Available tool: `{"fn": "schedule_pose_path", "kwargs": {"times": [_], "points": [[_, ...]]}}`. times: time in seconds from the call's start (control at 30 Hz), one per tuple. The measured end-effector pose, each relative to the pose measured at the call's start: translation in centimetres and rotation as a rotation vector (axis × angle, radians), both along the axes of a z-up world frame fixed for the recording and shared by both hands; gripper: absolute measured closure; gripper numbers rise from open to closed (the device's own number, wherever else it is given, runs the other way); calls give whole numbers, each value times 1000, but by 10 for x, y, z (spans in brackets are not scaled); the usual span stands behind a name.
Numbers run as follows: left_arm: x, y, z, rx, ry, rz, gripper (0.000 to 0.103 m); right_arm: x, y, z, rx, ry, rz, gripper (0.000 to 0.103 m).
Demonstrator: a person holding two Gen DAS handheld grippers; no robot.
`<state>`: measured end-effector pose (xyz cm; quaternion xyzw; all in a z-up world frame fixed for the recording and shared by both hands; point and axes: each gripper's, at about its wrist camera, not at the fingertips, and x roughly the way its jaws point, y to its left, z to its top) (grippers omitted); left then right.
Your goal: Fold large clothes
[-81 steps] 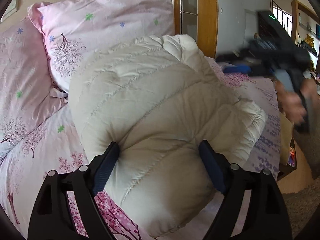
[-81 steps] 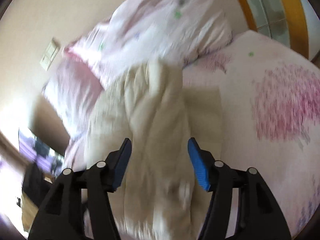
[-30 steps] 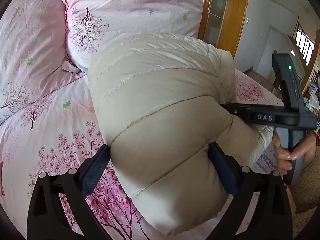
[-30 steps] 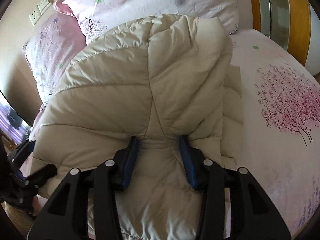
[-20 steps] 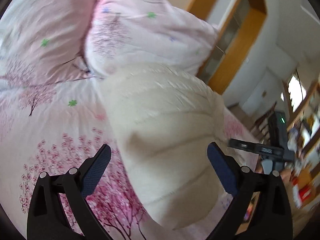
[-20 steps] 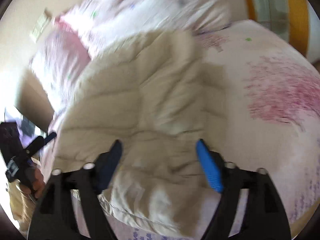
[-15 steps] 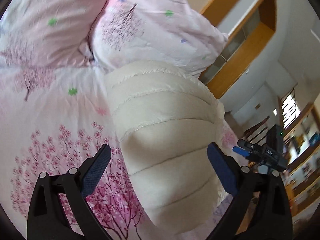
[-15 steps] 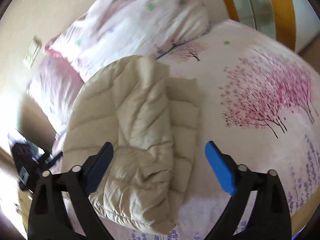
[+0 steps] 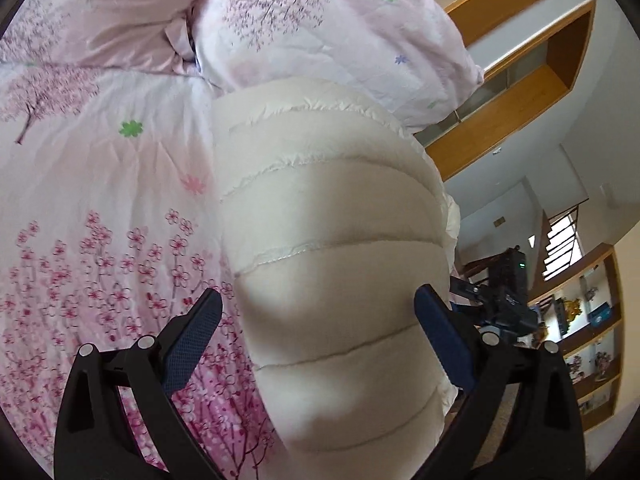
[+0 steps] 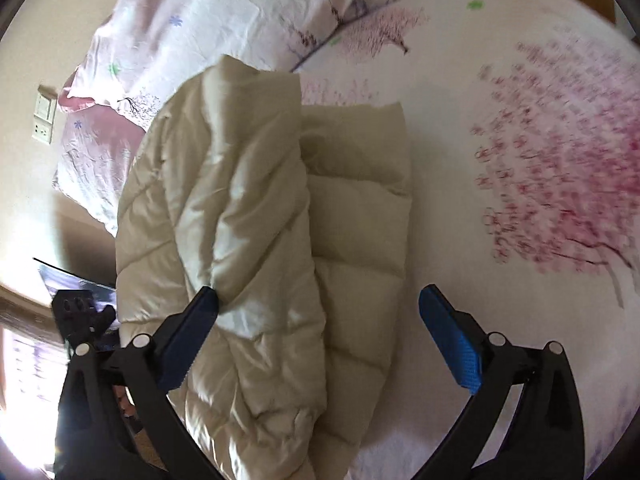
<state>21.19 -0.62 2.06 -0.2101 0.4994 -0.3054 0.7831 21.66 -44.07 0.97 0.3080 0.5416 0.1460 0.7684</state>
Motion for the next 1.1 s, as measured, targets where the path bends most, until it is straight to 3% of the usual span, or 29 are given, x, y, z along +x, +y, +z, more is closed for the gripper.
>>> {"fn": "schedule_pose_path", "kwargs": {"times": [0.27, 0.63, 0.73, 0.8, 0.9, 0.97, 1.1], "points": [[15, -9, -17, -61, 79, -40, 5, 34, 12, -17, 147, 20, 132, 2], [25, -5, -39, -162, 167, -46, 6, 63, 65, -24, 181, 26, 363, 3], [24, -4, -44, -191, 186, -45, 11, 67, 68, -30, 232, 33, 369, 17], [23, -4, -43, -200, 188, -45, 17, 67, 68, -37, 295, 42, 362, 39], [21, -3, -40, -218, 170, -38, 31, 64, 68, -38, 355, 28, 357, 58], [18, 0, -36, -228, 154, -42, 43, 61, 68, -35, 361, 8, 349, 65], [11, 4, -22, -244, 116, -55, 52, 55, 73, -23, 361, -22, 341, 74]]}}
